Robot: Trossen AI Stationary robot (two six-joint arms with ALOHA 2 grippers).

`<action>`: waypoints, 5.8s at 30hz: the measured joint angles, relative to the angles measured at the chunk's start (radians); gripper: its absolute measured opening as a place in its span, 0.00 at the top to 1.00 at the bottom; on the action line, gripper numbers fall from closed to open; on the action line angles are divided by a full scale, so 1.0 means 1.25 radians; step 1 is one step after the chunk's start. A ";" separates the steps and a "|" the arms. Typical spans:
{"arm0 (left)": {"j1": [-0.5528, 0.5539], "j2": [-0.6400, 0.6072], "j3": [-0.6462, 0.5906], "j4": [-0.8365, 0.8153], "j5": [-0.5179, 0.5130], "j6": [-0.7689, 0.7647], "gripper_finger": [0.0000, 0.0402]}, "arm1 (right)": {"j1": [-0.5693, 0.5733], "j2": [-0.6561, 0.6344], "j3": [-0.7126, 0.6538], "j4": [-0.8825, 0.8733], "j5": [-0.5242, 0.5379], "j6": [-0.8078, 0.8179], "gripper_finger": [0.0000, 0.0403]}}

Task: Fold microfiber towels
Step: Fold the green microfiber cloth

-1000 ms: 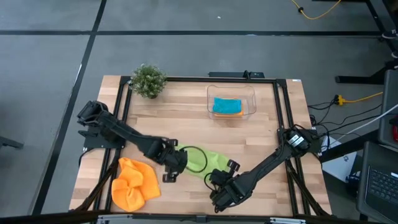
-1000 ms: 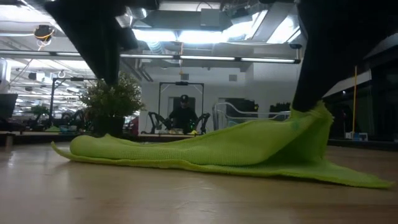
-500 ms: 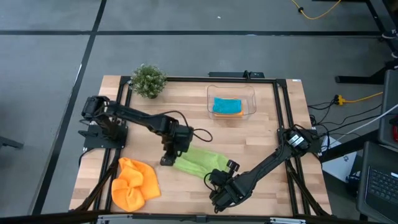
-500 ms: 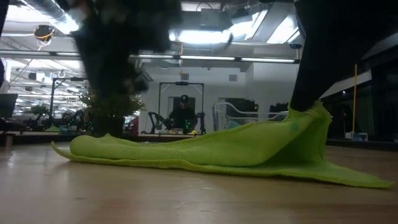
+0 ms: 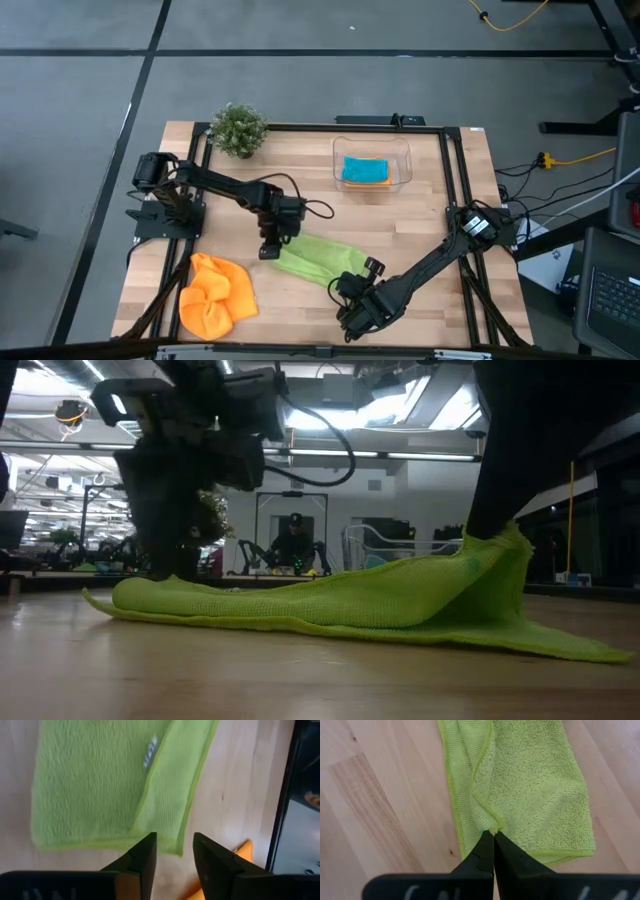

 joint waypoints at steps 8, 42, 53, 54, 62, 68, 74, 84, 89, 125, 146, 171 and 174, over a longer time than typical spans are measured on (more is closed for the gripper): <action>0.002 0.000 0.000 0.012 -0.084 -0.001 0.56 | 0.000 0.000 0.000 0.000 -0.023 0.000 1.00; -0.074 0.046 0.000 0.079 -0.162 0.000 0.64 | 0.000 0.000 0.000 -0.001 -0.039 -0.003 1.00; -0.075 0.017 0.000 0.060 -0.163 -0.021 0.97 | 0.000 0.000 0.000 -0.001 -0.042 -0.002 1.00; -0.077 0.009 0.000 0.048 -0.166 -0.029 0.98 | 0.000 0.000 0.000 -0.001 -0.044 -0.001 1.00; -0.101 -0.123 0.000 0.009 -0.257 -0.090 1.00 | -0.004 -0.001 0.073 -0.147 -0.040 0.050 1.00; -0.098 -0.241 0.000 0.004 -0.458 -0.086 1.00 | -0.031 -0.004 0.165 -0.344 0.050 0.081 1.00; -0.055 -0.256 0.000 0.011 -0.546 -0.037 1.00 | -0.098 -0.004 0.146 -0.375 0.059 0.037 1.00; 0.022 -0.144 0.001 0.056 -0.587 0.043 1.00 | -0.178 -0.004 0.098 -0.416 0.098 0.035 1.00; 0.035 -0.110 0.001 0.070 -0.586 0.043 1.00 | -0.199 -0.004 0.043 -0.416 0.086 0.036 1.00; -0.242 -0.121 0.000 -0.028 -0.643 -0.071 1.00 | -0.034 -0.004 0.053 -0.163 0.022 0.079 1.00; -0.314 -0.121 -0.045 0.053 -0.553 -0.132 1.00 | -0.011 0.037 0.051 -0.110 -0.065 0.078 1.00; -0.337 -0.121 -0.046 0.112 -0.392 -0.220 0.73 | -0.011 0.037 0.052 -0.078 -0.065 0.084 1.00; -0.360 -0.113 -0.046 0.106 -0.393 -0.224 0.72 | -0.011 0.037 0.052 -0.078 -0.065 0.083 1.00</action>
